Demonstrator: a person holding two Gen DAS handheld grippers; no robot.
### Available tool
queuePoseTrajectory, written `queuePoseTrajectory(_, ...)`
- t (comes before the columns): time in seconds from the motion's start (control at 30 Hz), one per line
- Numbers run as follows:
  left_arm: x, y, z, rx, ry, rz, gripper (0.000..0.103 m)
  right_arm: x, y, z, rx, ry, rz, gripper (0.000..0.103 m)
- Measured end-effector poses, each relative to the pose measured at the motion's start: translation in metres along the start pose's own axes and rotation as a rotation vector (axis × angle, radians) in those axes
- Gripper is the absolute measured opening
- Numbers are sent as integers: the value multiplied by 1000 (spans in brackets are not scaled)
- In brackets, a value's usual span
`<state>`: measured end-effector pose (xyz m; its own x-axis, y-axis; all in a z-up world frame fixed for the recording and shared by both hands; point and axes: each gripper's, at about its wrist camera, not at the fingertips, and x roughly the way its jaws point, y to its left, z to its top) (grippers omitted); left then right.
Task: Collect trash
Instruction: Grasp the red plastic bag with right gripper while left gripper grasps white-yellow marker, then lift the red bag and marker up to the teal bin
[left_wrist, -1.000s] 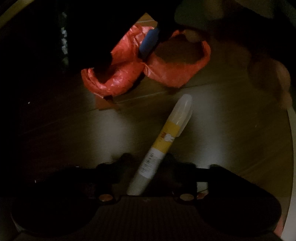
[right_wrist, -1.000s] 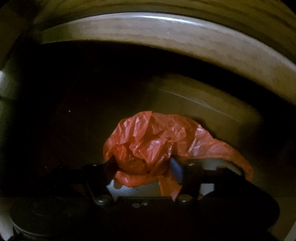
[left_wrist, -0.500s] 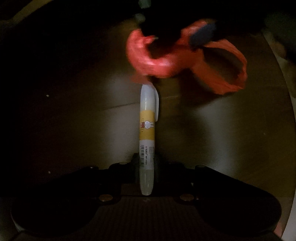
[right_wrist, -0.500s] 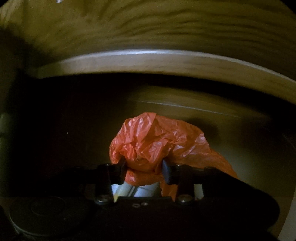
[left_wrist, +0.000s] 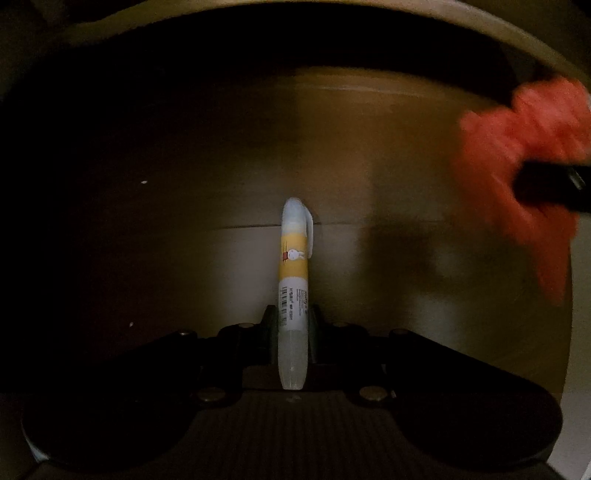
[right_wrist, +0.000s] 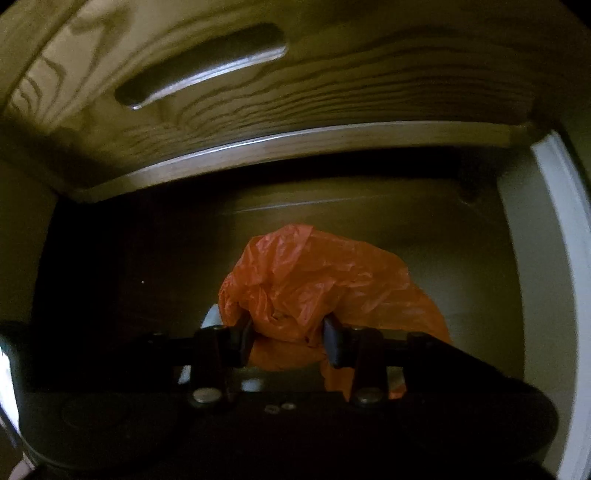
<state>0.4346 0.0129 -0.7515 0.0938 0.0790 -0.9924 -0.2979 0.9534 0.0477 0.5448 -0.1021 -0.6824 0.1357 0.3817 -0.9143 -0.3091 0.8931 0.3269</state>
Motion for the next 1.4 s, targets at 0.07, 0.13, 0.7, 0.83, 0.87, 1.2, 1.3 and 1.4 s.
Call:
queuePoseTrajectory(0.07,-8,6,0,-22,0,-1,16,-13,2,-5,14,-2,-1,36)
queuePoseTrajectory(0.13,-14,13,2,-53,9,-9,16,-32,3,-8,27,-2,4,36)
queuePoseTrajectory(0.7,-146,52,21,-227,20,-57,16,-176,32,-1,99,-27,36,36)
queuePoseTrajectory(0.83,-207,56,26,-254,-10,-82,16,-222,45,15,114,-45,42,36)
queuePoseTrajectory(0.87,-225,57,28,-250,-21,-86,16,-236,50,19,108,-52,44,36)
queuePoseTrajectory(1.2,-429,73,69,-204,-202,-141,16,-381,107,86,-32,-179,104,36)
queuePoseTrajectory(1.3,-485,79,85,-200,-255,-159,16,-426,124,108,-61,-221,120,36)
queuePoseTrajectory(1.4,-541,84,97,-185,-309,-173,16,-470,138,131,-97,-271,137,36)
